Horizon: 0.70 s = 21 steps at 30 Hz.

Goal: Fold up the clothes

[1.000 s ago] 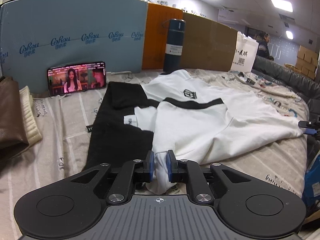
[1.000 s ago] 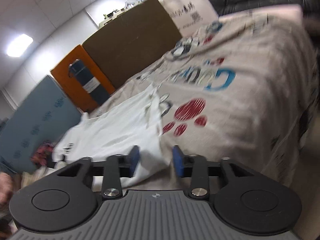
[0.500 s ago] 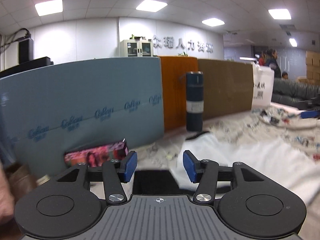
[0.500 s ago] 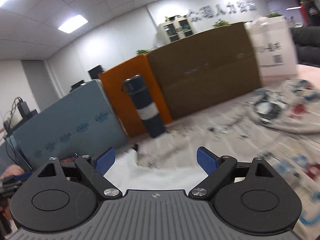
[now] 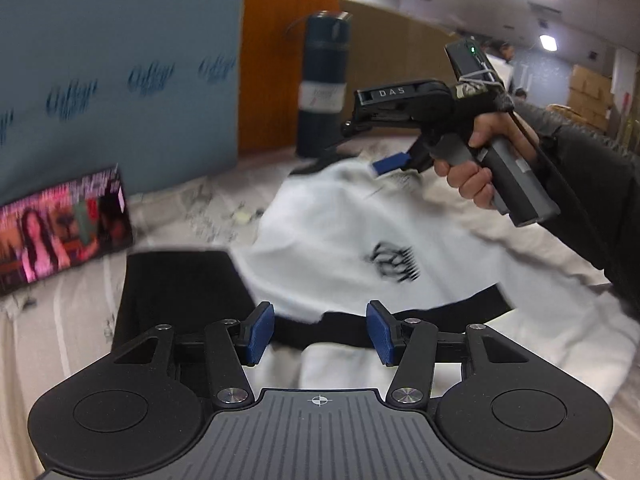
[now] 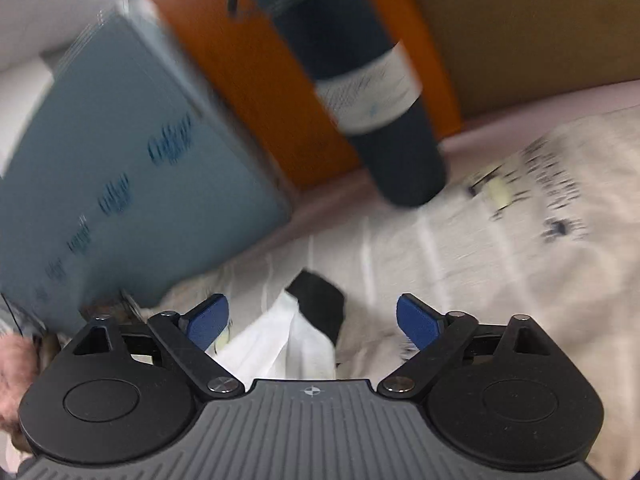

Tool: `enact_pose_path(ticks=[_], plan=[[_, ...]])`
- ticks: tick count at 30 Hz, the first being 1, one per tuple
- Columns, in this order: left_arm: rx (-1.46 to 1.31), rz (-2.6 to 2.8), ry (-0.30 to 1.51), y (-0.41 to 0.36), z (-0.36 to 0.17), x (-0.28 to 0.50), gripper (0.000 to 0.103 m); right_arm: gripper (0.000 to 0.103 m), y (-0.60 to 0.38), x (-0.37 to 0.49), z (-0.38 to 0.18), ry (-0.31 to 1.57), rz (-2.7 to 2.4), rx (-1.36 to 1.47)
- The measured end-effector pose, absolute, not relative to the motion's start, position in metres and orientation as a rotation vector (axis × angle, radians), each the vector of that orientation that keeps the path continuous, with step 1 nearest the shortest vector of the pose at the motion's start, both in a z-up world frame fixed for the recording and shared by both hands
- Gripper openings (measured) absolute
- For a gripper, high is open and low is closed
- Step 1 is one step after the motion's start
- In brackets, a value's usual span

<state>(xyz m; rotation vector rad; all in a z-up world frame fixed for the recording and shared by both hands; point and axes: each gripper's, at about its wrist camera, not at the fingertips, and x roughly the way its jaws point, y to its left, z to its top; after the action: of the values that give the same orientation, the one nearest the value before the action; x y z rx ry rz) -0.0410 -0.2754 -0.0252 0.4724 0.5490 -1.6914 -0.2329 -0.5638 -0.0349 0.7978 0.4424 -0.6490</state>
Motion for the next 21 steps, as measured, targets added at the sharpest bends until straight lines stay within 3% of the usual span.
enact_pose_path(ticks=[1,2,3,4,12,21], plan=[[0.472,-1.697,0.547,-0.275,-0.026,-0.041,0.052,0.083,-0.563,-0.226,-0.038,0.466,-0.644,0.776],[0.473,-1.702,0.543,-0.275,-0.027,-0.041,0.053,0.060,-0.562,-0.220,-0.040,0.489,-0.643,0.755],[0.474,-1.707,0.538,-0.275,-0.028,-0.041,0.054,0.021,-0.560,-0.216,-0.042,0.511,-0.645,0.739],[0.475,-1.712,0.534,-0.275,-0.029,-0.042,0.055,0.013,-0.558,-0.214,-0.044,0.516,-0.644,0.728],[0.431,-1.724,0.571,-0.279,-0.027,-0.036,0.056,0.012,-0.533,-0.228,-0.014,0.313,-0.581,0.613],[-0.264,-1.881,0.916,-0.262,-0.013,0.023,0.058,0.013,-0.446,-0.256,0.024,0.194,-0.476,0.186]])
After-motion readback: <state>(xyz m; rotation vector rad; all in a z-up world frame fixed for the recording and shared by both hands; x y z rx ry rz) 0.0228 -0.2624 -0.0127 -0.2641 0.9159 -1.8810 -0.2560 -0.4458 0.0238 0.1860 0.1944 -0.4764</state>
